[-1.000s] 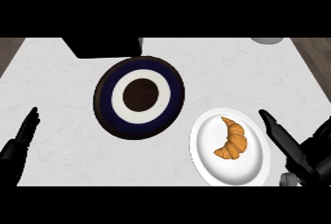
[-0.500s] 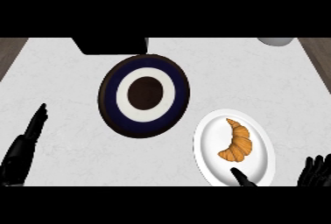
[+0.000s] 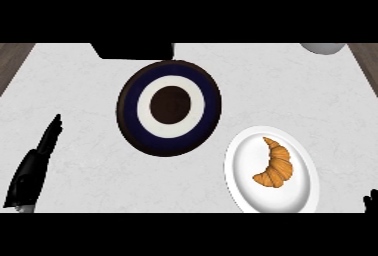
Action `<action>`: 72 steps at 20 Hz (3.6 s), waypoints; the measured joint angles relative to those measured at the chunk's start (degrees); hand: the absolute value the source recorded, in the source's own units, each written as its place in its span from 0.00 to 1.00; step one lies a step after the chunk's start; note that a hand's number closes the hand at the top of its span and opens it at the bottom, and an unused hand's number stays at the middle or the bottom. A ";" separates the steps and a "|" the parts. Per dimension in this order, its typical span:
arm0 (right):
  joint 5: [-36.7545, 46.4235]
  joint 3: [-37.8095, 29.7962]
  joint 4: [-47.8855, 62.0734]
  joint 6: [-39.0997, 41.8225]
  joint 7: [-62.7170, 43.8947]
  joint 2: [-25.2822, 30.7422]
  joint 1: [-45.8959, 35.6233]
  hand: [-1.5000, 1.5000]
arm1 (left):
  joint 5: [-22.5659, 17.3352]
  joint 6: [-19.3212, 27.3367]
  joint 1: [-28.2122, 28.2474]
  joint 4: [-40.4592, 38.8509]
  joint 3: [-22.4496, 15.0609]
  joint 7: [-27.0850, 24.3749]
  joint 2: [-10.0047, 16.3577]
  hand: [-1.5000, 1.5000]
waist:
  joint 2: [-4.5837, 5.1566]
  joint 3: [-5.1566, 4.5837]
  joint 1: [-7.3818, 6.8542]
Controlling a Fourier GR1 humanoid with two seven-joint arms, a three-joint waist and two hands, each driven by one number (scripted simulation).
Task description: Pick the croissant from the plate and place it in the plate
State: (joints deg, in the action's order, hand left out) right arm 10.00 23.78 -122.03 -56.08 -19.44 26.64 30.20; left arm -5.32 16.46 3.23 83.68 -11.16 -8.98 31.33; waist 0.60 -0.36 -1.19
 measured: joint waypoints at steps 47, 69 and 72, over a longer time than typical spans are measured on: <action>4.44 -11.23 35.29 39.06 -12.56 -12.08 -29.58 1.00 | 11.12 -11.70 1.55 2.34 13.21 2.75 -9.89 0.50 | -0.87 0.01 1.22; 50.30 -2.54 27.32 23.35 -27.54 -14.47 -16.93 1.00 | 13.11 -13.05 2.74 3.01 14.89 2.36 -11.58 0.50 | -1.11 0.04 1.51; 58.17 -2.44 21.48 22.10 -29.47 -14.52 -12.89 1.00 | 12.93 -13.16 3.36 3.22 15.34 2.14 -11.74 0.50 | -1.01 0.16 1.84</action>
State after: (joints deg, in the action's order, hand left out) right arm 68.17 21.33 -100.55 -33.98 -48.91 12.12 17.31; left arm 7.61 3.30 6.59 86.90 4.18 -6.85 19.59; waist -0.41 -0.20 0.65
